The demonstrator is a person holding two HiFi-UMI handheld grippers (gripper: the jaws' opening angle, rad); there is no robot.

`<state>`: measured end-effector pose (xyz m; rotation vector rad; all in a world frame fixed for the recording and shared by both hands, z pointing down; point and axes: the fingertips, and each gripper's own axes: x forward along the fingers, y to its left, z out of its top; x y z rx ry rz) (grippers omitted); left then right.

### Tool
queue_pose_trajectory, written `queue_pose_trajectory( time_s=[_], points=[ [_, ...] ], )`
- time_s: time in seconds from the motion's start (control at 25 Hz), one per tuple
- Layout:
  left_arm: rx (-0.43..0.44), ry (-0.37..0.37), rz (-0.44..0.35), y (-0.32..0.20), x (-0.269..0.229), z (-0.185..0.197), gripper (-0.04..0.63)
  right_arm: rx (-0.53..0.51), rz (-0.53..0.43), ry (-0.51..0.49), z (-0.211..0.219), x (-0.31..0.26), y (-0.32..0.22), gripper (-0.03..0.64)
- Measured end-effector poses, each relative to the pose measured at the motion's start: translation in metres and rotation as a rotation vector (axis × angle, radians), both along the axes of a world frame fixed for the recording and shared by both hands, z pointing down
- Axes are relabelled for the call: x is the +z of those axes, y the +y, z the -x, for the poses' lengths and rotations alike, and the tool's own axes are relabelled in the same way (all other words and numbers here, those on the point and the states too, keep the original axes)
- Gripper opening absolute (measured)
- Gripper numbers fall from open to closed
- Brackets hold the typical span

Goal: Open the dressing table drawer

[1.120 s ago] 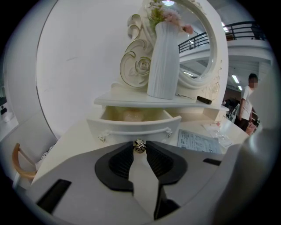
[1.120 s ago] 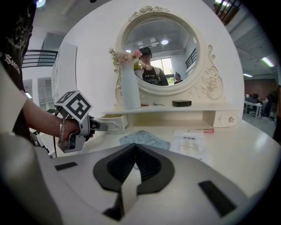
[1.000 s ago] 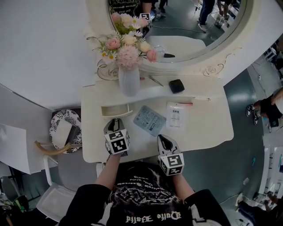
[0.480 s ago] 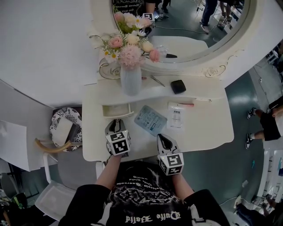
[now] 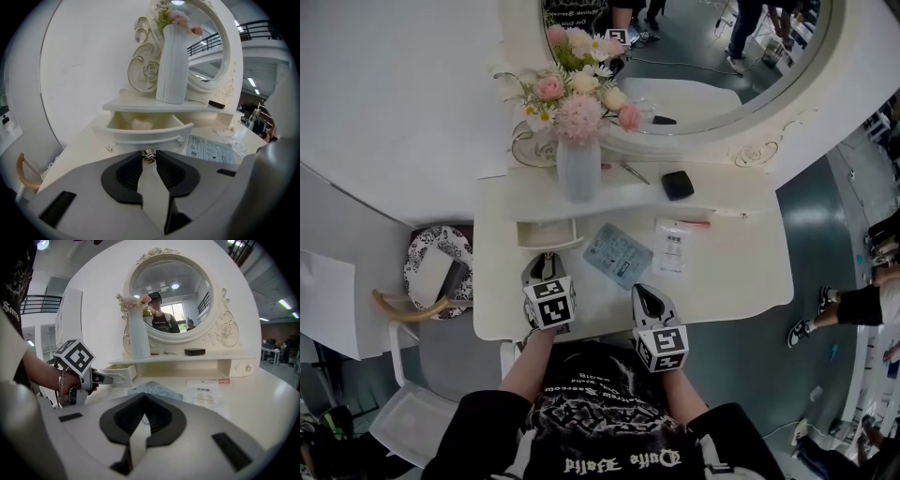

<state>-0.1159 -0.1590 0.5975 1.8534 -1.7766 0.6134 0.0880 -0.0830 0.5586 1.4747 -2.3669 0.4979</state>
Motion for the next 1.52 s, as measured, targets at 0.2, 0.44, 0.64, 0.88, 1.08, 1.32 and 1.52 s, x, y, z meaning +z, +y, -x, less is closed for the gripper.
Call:
queue_pose_trajectory(
  time_s=[0.2,0.44,0.64,0.88,1.08,1.32,1.52],
  points=[
    [0.004,0.001,-0.002,0.003,-0.0009,-0.0002,0.103,-0.002,-0.001,0.002,0.0017,-0.0004,0.0003,0.011],
    [0.003,0.003,0.0,0.0049,-0.0014,0.0003,0.103,0.001,-0.001,0.001,0.0024,0.0002,0.0012,0.009],
    [0.004,0.002,0.004,0.0056,-0.0015,0.0002,0.103,0.003,0.0,0.003,0.0024,0.0008,0.0013,0.01],
    [0.003,0.001,0.009,0.0079,-0.0005,-0.0002,0.103,-0.003,-0.003,0.007,0.0036,0.0004,0.0018,0.01],
    [0.003,0.006,0.008,0.01,-0.0014,-0.0009,0.103,-0.007,0.004,0.011,0.0048,0.001,0.0033,0.009],
    [0.006,0.001,0.005,0.0098,-0.0016,-0.0008,0.103,-0.007,0.01,0.012,0.0042,0.0019,0.0056,0.01],
    [0.006,-0.005,0.003,0.0098,-0.001,-0.0007,0.103,0.005,0.014,0.001,0.0008,0.004,0.0058,0.009]
  ],
)
